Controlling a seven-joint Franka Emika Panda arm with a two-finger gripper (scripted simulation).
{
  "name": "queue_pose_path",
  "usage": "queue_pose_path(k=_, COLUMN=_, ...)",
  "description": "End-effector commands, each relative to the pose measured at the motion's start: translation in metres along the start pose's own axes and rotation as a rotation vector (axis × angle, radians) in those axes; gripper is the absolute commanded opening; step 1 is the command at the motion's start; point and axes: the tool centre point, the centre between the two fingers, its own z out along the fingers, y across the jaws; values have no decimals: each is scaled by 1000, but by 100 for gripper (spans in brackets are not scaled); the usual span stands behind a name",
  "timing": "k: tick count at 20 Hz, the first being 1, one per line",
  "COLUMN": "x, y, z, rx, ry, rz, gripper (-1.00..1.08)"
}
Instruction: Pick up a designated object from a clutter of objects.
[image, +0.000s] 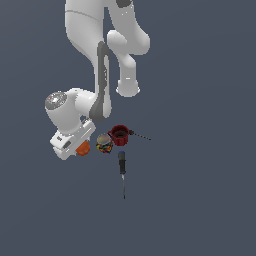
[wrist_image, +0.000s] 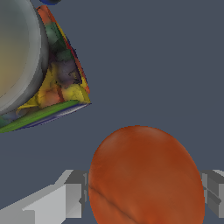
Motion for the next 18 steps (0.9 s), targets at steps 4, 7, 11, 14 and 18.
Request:
queue_pose_path(k=4, x=0, y=-5, z=-28, rx=-3, ry=1, rz=0, gripper=-100)
queue_pose_path(k=7, x=-1, y=-10, z=-49, rx=-3, ry=1, rz=0, gripper=-100)
queue_pose_path(k=11, x=-2, y=-19, z=-85, rx=-3, ry=1, rz=0, gripper=-100)
queue_pose_path(k=14, x=-3, y=-25, z=-115, rx=-2, ry=1, rz=0, gripper=-100)
queue_pose_path(k=18, x=-4, y=-35, z=-160, rx=-2, ry=1, rz=0, gripper=-100)
